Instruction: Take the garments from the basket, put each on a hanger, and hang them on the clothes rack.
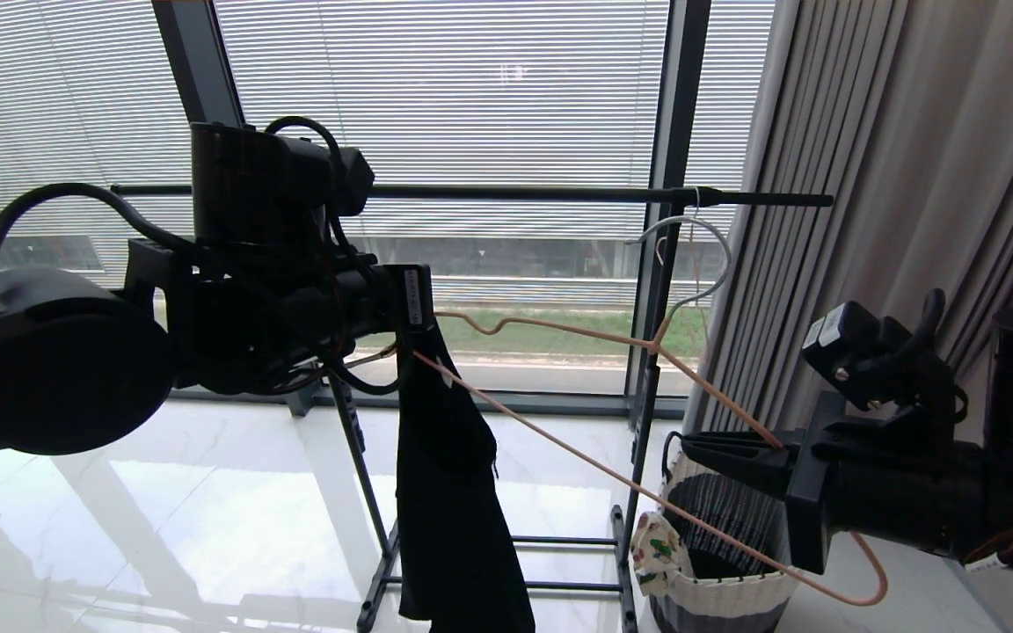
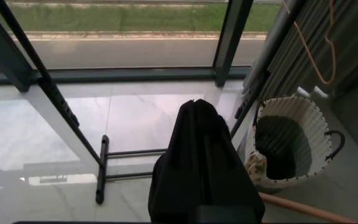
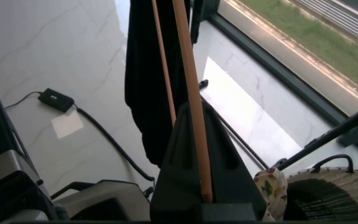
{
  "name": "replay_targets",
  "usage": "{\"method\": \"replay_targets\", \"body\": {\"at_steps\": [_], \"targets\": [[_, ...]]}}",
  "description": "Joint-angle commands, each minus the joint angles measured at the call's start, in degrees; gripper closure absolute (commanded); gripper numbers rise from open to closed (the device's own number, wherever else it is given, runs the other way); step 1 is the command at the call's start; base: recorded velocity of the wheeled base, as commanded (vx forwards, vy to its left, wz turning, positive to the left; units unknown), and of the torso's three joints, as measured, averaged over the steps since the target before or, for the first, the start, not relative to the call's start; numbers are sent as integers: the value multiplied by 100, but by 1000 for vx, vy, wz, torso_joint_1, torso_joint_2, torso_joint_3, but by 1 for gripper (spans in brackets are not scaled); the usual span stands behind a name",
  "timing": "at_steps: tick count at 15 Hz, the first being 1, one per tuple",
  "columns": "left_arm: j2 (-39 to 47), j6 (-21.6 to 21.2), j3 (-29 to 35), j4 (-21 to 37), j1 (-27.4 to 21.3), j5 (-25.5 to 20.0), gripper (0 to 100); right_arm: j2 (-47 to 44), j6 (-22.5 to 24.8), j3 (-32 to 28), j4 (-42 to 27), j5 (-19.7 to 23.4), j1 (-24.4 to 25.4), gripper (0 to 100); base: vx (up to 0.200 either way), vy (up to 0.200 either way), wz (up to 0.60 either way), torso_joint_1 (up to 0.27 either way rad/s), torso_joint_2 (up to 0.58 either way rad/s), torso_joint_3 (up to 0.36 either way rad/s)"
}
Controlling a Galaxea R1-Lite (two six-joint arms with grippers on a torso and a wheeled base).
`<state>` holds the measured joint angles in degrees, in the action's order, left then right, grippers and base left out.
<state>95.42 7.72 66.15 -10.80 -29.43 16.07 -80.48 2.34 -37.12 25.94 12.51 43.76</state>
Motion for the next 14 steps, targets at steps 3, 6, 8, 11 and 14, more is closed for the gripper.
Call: {"method": "replay_targets", "body": {"at_steps": [3,6,8,11,14], "targets": [[3,2,4,-1,7,186,100,-240,-137,-15,148,-29,-43,100,0,0,0,0,0,0],[3,2,-5,-10,78,476,100,-284,-155,-58,157,-47,-140,100,0,0,0,0,0,0],[-5,2,-5,-1,69,494,100,-433,-155,-199,157,-47,-193,100,0,0,0,0,0,0],[3,2,-5,-10,42,494,100,-618,-146,-507,157,-47,-149,100,0,0,0,0,0,0],[3,2,4,-10,42,494,100,-653,-146,-533,148,-38,-70,100,0,0,0,0,0,0]]}}
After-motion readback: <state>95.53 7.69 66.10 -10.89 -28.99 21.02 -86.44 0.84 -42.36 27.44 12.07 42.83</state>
